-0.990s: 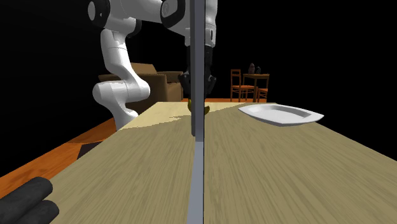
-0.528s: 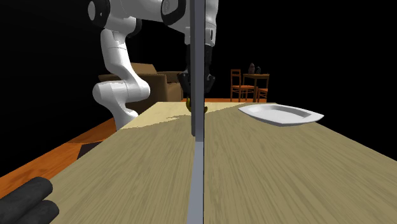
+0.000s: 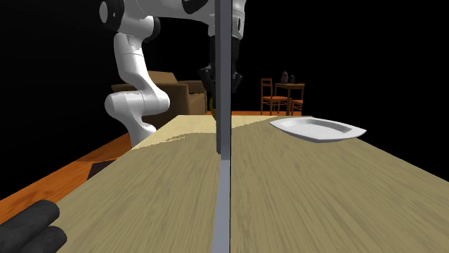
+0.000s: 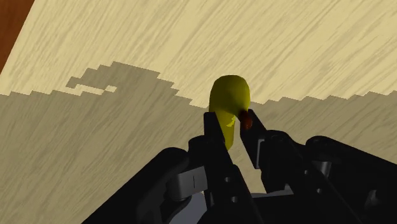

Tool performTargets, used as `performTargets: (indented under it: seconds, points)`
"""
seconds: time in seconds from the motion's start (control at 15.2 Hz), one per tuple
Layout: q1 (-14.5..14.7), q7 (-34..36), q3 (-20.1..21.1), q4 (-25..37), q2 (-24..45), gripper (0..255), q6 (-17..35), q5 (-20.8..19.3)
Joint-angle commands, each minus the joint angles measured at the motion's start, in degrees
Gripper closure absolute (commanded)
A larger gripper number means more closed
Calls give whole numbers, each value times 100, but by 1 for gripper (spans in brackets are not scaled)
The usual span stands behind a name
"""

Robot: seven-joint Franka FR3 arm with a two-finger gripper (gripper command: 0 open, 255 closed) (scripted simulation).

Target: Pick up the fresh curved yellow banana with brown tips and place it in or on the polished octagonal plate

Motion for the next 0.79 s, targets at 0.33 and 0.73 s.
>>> performTargets:
  seconds: [0.33,0.73]
  points:
    - [-11,160,94,913,391,255,-243,-55]
    - [169,731,427,2346,1707,255,-445,-315]
